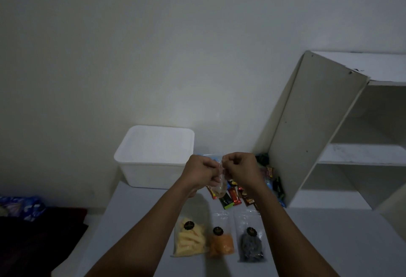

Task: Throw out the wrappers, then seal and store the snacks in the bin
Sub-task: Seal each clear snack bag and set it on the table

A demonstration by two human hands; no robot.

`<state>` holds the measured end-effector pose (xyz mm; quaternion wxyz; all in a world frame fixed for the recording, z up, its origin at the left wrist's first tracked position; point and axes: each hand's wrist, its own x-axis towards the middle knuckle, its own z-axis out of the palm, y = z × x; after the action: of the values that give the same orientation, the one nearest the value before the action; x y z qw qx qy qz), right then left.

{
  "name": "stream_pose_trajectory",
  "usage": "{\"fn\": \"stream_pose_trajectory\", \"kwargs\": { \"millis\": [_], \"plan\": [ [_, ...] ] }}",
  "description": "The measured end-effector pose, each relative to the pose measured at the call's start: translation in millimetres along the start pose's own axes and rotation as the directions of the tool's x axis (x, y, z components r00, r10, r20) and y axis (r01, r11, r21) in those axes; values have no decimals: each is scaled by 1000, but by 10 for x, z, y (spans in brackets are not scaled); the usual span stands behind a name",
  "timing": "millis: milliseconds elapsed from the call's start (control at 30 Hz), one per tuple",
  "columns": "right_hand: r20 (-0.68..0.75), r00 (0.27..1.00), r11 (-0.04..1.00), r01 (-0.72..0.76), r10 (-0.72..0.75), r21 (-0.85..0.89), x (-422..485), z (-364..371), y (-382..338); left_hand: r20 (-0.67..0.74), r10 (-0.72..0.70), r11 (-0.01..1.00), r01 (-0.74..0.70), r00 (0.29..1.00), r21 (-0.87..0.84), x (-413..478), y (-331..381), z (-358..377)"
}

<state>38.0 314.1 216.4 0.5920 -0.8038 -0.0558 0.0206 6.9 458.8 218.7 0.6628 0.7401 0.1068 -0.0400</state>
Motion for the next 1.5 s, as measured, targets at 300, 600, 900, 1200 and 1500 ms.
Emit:
{"fn": "stream_pose_trajectory", "kwargs": {
  "millis": [300, 600, 900, 1200, 1500],
  "plan": [
    [114, 993, 1000, -13, 13, 1, -55, 15, -11, -20, -42, 992, 39, 999, -118, 63, -86, -53],
    [259, 966, 1000, 26, -23, -9, -168, -26, -151, -82, -27, 991, 16, 996, -134, 78, -107, -58],
    [286, 958, 995, 12, 19, -103, -117, -52, -73, -88, -22, 982, 5, 996, -189, 58, -108, -16],
    [154, 988, 992, 43, -24, -119, -185, 25, -9, -238, -59, 960, -10, 969, -279, 82, -112, 24],
    [128, 991, 999, -20, 24, -34, -134, -204, 14, -273, 14, 981, -66, 962, -183, 113, -223, -58]
  ]
}}
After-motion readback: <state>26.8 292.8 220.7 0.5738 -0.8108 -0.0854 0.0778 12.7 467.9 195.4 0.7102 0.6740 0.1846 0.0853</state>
